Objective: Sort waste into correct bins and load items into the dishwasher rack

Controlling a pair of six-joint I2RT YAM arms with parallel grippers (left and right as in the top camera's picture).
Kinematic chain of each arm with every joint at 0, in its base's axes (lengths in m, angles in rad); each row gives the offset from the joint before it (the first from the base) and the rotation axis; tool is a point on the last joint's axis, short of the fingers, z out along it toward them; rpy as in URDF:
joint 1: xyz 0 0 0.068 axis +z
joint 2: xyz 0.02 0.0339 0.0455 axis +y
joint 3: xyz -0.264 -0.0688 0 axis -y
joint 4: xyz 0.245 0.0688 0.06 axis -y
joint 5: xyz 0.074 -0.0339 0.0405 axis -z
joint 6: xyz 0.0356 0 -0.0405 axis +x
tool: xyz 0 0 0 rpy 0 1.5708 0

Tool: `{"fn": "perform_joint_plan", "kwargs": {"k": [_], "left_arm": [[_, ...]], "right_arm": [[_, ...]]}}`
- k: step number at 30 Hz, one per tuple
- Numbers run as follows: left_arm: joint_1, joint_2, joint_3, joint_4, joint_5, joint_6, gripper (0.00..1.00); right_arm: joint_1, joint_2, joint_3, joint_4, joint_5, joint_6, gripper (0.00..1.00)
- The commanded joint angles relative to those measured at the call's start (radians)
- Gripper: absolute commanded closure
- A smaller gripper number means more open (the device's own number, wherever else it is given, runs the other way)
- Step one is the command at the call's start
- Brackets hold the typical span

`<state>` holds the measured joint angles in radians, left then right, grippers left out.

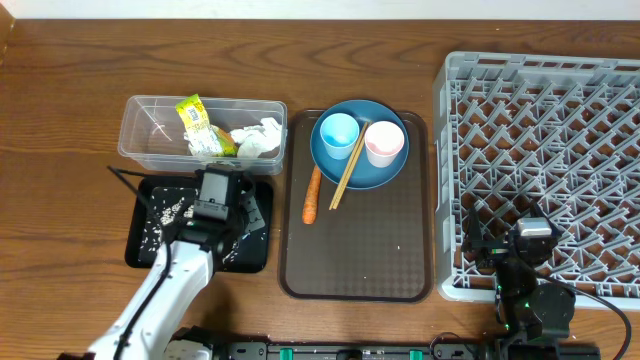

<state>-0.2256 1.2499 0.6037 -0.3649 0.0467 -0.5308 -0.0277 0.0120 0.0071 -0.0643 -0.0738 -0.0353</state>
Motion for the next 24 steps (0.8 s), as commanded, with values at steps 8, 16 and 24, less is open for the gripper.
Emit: {"fn": "perform_joint_plan", "kwargs": {"k": [8,16,24], "left_arm": [[-0.011,0.077,0.021,0.056,-0.040,-0.002,0.70],[-0.011,0.023,0.024,0.056,-0.040,-0.002,0.70],[-0.011,-0.056,0.023,0.056,-0.039,-0.002,0.70]], "right_arm": [[-0.006,-0.005,-0.002,-0.004,0.003,0.012,0.01],[-0.006,-0.005,-0.002,-0.004,0.003,0.012,0.01],[-0.006,-0.005,-0.002,-0.004,0.003,0.012,0.01]]}}
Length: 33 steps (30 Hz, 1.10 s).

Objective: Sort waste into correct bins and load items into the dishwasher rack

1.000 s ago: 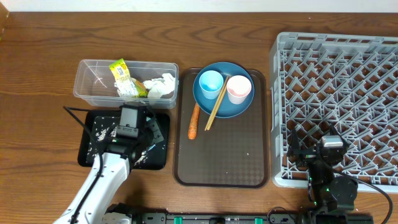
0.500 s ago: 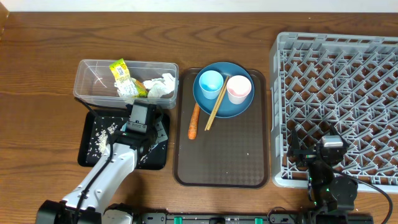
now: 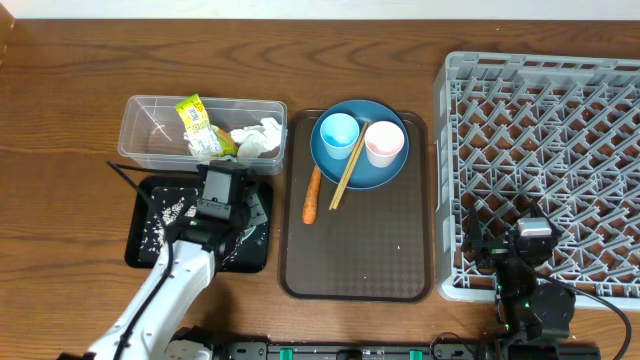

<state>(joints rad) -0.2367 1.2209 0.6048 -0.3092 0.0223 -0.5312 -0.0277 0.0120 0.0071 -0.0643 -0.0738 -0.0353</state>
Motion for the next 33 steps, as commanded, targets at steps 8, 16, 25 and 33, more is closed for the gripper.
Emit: {"fn": "perform_joint_plan", "kwargs": {"k": [8,16,25,33], "left_arm": [[-0.001,-0.026,0.022,-0.034,-0.011,-0.001,0.69],[-0.035,0.021,0.021,-0.021,-0.006,-0.002,0.70],[-0.044,0.090,0.021,-0.003,-0.016,-0.002,0.69],[-0.044,0.129,0.021,0.013,-0.016,-0.002,0.70]], "right_arm": [[-0.006,-0.005,-0.002,-0.004,0.003,0.012,0.01],[-0.006,-0.005,-0.002,-0.004,0.003,0.013,0.01],[-0.006,-0.005,-0.002,-0.004,0.003,0.012,0.01],[-0.006,-0.005,-0.002,-0.004,0.003,0.012,0.01]]}}
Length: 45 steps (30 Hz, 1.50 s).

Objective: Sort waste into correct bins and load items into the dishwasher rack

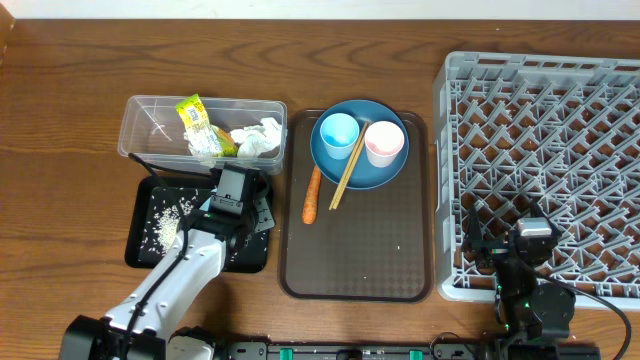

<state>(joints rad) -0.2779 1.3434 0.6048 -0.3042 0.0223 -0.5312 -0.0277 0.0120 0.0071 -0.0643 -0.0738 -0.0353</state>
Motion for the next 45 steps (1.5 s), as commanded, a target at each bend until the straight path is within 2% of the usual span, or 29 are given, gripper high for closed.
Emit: {"fn": "perform_joint_plan", "kwargs": {"k": [1,4,6,7,10,19,34,40,45], "left_arm": [[-0.003,0.007,0.021,0.012,-0.016,-0.002,0.70],[-0.003,0.007,0.021,0.014,-0.016,-0.001,0.76],[-0.003,0.007,0.021,0.014,-0.015,-0.002,0.81],[-0.003,0.007,0.021,0.014,-0.015,-0.002,0.87],[-0.003,0.007,0.021,0.015,-0.016,-0.002,0.94],[-0.003,-0.079,0.036,0.001,-0.015,-0.001,0.94],[0.000,-0.510,0.043,-0.084,0.006,-0.003,0.93],[0.057,-0.596,0.043,-0.103,0.121,-0.027,0.94],[0.180,-0.600,0.043,-0.111,0.311,-0.027,0.94]], "right_arm": [[-0.006,-0.005,-0.002,-0.004,0.003,0.012,0.01],[-0.006,-0.005,-0.002,-0.004,0.003,0.012,0.01],[-0.006,-0.005,-0.002,-0.004,0.003,0.012,0.01],[-0.006,-0.005,-0.002,-0.004,0.003,0.012,0.01],[-0.006,-0.005,-0.002,-0.004,0.003,0.012,0.01],[-0.006,-0.005,-0.002,-0.004,0.003,0.012,0.01],[-0.006,-0.005,-0.002,-0.004,0.003,0.012,0.01],[-0.006,-0.005,-0.002,-0.004,0.003,0.012,0.01],[-0.006,-0.005,-0.002,-0.004,0.003,0.012,0.01]]}}
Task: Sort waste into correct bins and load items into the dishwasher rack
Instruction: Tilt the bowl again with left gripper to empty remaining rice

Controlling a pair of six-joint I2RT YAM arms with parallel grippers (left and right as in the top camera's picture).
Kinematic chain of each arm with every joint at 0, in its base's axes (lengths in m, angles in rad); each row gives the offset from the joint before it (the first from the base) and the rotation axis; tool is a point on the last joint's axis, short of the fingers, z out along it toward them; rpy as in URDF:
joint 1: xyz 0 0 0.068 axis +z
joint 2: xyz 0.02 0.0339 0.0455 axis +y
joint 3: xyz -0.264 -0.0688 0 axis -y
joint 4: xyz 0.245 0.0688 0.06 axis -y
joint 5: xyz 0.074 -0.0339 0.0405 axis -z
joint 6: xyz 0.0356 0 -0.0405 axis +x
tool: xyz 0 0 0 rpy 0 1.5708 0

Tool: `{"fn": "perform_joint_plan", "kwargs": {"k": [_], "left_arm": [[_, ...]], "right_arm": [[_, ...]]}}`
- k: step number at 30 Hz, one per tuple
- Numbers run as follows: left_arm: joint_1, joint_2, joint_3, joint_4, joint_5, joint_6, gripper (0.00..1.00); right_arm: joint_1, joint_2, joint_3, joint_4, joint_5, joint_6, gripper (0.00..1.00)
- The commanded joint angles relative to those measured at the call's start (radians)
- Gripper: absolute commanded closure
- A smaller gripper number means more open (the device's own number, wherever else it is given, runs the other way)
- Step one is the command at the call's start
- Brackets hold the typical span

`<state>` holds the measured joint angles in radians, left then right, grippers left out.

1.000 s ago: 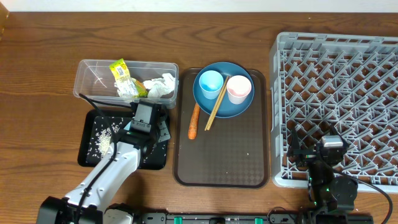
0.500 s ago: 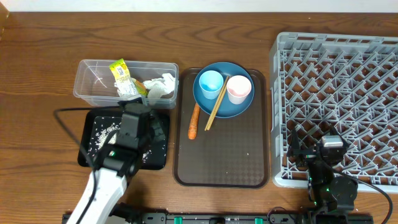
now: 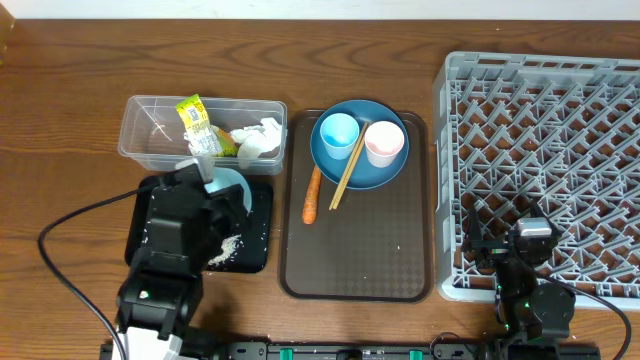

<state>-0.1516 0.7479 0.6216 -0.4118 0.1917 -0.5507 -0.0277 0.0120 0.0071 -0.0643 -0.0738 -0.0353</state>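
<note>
My left arm stands tall over the black tray [image 3: 257,225], which holds white rice grains [image 3: 226,250]. Its gripper [image 3: 214,181] points at the tray's far edge, just below the clear bin [image 3: 150,130]. A pale blue rounded thing [image 3: 230,187] shows at its tip, and the fingers are hidden. On the brown tray [image 3: 360,250] sit a blue plate [image 3: 378,172], a blue cup [image 3: 338,131], a pink cup [image 3: 384,142] and chopsticks [image 3: 346,170]. An orange carrot [image 3: 312,195] lies beside the plate. My right gripper [image 3: 531,243] rests at the grey rack's [image 3: 545,150] front edge.
The clear bin contains a yellow-green wrapper [image 3: 195,122] and crumpled white tissue [image 3: 258,138]. A black cable [image 3: 75,225] loops on the table left of my left arm. The rack fills the right side.
My left arm has gone from lying low, gripper at the black tray's far right, to standing over the tray's left half. A pale blue thing now shows at its tip. Rice shows near right.
My left gripper hung over the middle of the black tray at the first two moments. It then stood nearer the tray's far right corner. Now the arm covers the tray's left half. The right arm and the items on the brown tray have kept still.
</note>
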Motion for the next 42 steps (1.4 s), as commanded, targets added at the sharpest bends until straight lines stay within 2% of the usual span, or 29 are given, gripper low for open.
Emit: {"fn": "perform_joint_plan", "kwargs": {"k": [1,9,15,25,34,42], "left_arm": [[0.088,-0.004,0.026,-0.004,0.195,-0.007,0.94],[0.373,-0.002,0.026,-0.006,0.591,0.032,0.94],[0.594,0.066,0.022,-0.006,0.896,0.095,0.94],[0.822,0.321,0.014,-0.006,1.355,0.313,0.94],[0.915,0.527,-0.052,-0.021,1.381,0.452,0.94],[0.929,0.629,-0.052,0.009,1.382,0.432,0.94]], "right_arm": [[-0.006,-0.005,-0.002,-0.004,0.003,0.012,0.01],[-0.006,-0.005,-0.002,-0.004,0.003,0.012,0.01],[-0.006,-0.005,-0.002,-0.004,0.003,0.012,0.01],[-0.006,-0.005,-0.002,-0.004,0.003,0.012,0.01],[-0.006,-0.005,-0.002,-0.004,0.003,0.012,0.01],[-0.006,-0.005,-0.002,-0.004,0.003,0.012,0.01]]}}
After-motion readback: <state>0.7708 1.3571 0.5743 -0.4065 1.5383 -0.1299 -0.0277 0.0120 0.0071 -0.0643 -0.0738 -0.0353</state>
